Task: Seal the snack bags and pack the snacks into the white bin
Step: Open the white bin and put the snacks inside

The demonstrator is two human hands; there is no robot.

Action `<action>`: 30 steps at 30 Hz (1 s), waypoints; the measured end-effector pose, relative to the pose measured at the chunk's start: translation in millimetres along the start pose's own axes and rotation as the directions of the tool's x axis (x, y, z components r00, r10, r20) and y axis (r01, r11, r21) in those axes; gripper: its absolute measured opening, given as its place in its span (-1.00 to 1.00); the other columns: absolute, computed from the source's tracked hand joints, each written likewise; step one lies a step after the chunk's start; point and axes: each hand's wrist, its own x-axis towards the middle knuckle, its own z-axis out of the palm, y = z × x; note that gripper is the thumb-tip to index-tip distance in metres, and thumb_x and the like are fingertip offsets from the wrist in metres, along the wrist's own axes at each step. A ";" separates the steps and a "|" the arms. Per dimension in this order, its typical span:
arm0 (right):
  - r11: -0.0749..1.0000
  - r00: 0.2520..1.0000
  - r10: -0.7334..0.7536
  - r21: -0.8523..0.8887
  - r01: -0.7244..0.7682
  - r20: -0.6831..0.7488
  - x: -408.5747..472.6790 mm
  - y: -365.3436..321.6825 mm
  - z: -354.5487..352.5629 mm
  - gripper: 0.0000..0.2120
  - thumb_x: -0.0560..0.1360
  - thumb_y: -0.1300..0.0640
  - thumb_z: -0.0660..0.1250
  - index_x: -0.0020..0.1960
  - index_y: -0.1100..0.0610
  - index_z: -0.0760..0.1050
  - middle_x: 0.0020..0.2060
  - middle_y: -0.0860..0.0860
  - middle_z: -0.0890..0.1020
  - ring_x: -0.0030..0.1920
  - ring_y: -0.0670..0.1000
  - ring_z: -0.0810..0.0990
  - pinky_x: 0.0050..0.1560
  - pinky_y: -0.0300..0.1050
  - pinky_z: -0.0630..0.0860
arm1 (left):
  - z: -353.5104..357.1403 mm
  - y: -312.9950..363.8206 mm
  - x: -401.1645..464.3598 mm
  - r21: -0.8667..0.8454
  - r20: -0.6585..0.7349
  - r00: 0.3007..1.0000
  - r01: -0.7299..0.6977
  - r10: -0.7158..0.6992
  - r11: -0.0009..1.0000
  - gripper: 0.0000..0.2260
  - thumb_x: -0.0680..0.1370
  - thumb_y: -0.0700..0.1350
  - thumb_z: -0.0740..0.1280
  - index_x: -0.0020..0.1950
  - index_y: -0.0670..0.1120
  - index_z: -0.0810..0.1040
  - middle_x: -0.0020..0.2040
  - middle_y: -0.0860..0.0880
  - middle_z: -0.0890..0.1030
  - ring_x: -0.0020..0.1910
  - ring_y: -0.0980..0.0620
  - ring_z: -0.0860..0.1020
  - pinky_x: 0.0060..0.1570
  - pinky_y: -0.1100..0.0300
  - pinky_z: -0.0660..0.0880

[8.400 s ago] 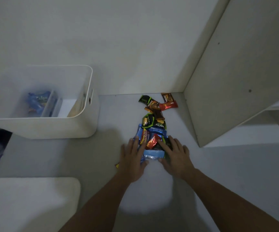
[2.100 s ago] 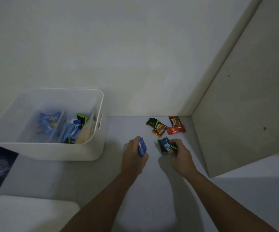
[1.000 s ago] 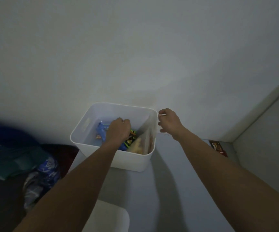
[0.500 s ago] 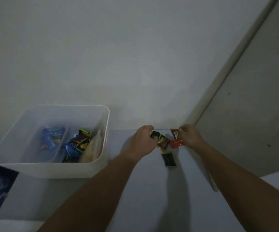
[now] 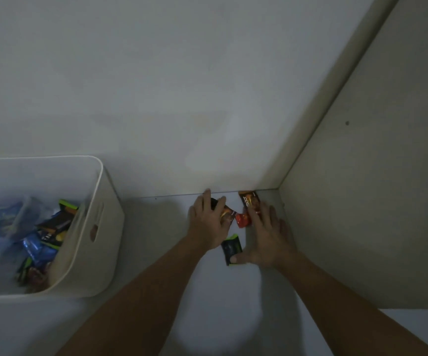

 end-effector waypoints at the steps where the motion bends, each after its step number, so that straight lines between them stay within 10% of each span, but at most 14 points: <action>1: 1.000 1.000 -0.023 -0.014 0.023 0.006 5.9 2.7 1.6 0.33 0.02 -0.47 0.45 0.51 -0.14 -0.28 0.53 0.02 -0.29 0.52 0.20 -0.30 0.45 0.38 -0.10 | 4.5 -0.6 3.3 -0.001 0.015 1.000 -0.018 0.018 1.000 -0.45 0.50 0.18 0.08 0.39 -0.05 0.42 0.44 -0.32 0.31 0.36 -0.38 0.35 0.20 -0.30 0.35; 7: 0.995 0.994 -0.083 -0.058 0.087 0.065 31.6 22.0 1.4 0.04 0.21 -0.47 0.31 0.52 -0.25 -0.14 0.54 -0.01 -0.28 0.52 0.21 -0.31 0.43 0.35 -0.17 | 18.7 -8.0 9.6 0.068 0.069 0.997 -0.030 0.025 0.997 -0.52 0.55 0.11 0.22 0.46 0.05 0.31 0.53 -0.18 0.18 0.50 -0.28 0.10 0.41 -0.20 0.08; 14: 0.992 0.947 -0.120 -0.006 0.124 -0.297 23.1 14.6 10.4 -0.50 0.34 -0.02 0.30 0.26 0.08 0.50 0.22 0.19 0.47 0.15 0.29 0.43 0.10 0.08 0.47 | 14.9 -16.0 0.2 -0.060 -0.122 0.993 0.002 -0.010 0.998 -0.79 0.41 -0.19 0.41 0.02 -0.15 0.54 -0.02 -0.18 0.53 -0.03 -0.24 0.47 -0.12 -0.06 0.48; 19: 0.945 0.969 0.099 0.327 -0.019 -0.228 15.3 2.4 8.7 -0.69 0.26 0.19 0.41 0.00 0.06 0.53 0.04 0.04 0.42 0.06 0.15 0.48 0.06 -0.15 0.47 | 6.2 -17.5 -18.4 -0.212 -0.086 0.995 0.033 -0.053 0.977 -0.89 0.44 -0.23 0.33 -0.06 -0.19 0.49 -0.08 -0.17 0.48 -0.01 -0.16 0.38 -0.06 0.07 0.29; 30: 0.943 0.938 0.079 0.329 0.038 -0.337 -21.9 -50.2 -26.9 -0.79 0.29 0.35 0.45 -0.09 0.20 0.59 -0.12 0.01 0.41 -0.14 0.03 0.42 -0.28 -0.45 0.27 | -79.0 -18.6 -61.5 -0.343 -0.232 0.969 0.002 -0.087 0.939 -0.91 0.44 -0.21 0.34 -0.08 -0.15 0.52 -0.14 -0.11 0.52 -0.06 -0.10 0.41 -0.15 0.10 0.32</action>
